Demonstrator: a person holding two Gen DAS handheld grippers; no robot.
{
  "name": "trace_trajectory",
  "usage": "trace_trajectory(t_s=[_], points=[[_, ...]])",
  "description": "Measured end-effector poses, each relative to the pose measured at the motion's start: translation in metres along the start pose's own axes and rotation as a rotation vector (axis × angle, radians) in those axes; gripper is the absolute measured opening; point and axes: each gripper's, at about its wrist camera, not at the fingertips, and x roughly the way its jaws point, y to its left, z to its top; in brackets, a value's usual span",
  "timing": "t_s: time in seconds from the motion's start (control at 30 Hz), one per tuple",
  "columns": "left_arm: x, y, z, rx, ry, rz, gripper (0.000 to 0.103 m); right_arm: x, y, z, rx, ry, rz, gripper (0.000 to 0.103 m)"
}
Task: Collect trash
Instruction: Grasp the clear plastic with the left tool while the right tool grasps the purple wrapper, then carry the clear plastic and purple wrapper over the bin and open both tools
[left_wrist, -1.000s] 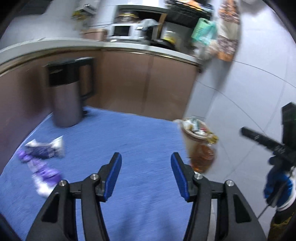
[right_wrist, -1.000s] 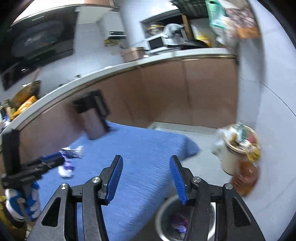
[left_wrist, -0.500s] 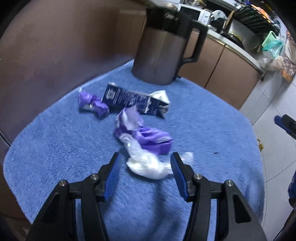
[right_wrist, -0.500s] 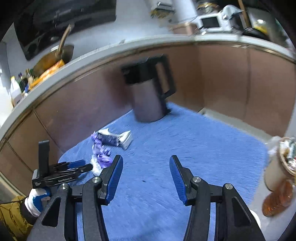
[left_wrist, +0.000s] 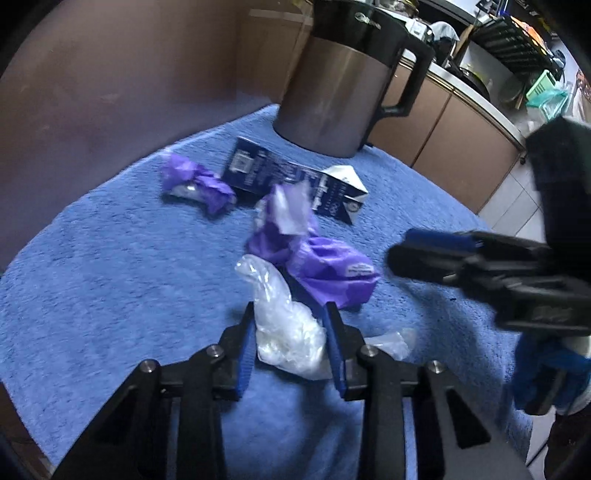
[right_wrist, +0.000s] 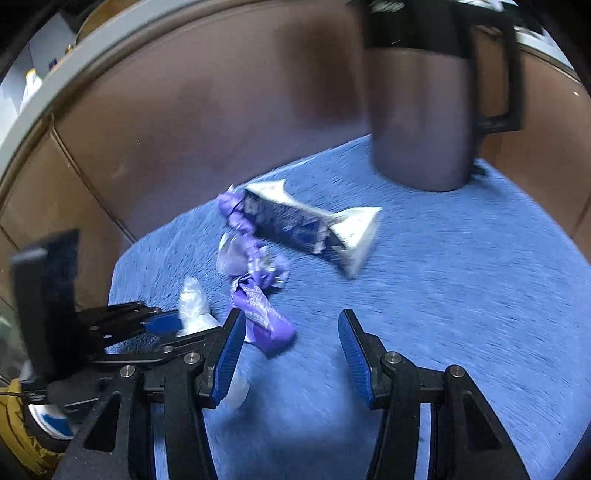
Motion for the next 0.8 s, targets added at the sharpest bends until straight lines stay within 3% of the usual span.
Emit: trace_trajectory(t_s=[0.2, 0.23, 0.33, 0.4, 0.57, 0.8], points=[[-0.023, 0.014, -0.011, -0.015, -0.024, 0.026, 0.032, 0.038, 0.014, 0.004, -0.011, 0.050, 0.029, 0.046], [-0.025, 0.015, -0.012, -0.018, -0.026, 0.030, 0.032, 0.043, 0.016, 0.003, -0.012, 0.059, 0.029, 0.042], [-0.032, 0.022, -0.013, -0.027, -0.035, 0.040, 0.032, 0.047, 0.022, 0.001, -0.029, 0.067, 0.020, 0.020], [-0.040, 0.022, -0.014, -0.026, -0.043, 0.047, 0.032, 0.041, 0.026, -0.001, -0.035, 0.061, 0.021, 0.015], [-0.068, 0.011, -0.011, -0.004, -0.081, 0.052, 0.032, -0.009, 0.035, -0.008, -0.056, -0.021, 0.003, 0.014], [-0.106, -0.035, -0.011, 0.076, -0.137, 0.033, 0.032, -0.111, 0.032, -0.037, -0.044, -0.150, -0.045, 0.014]])
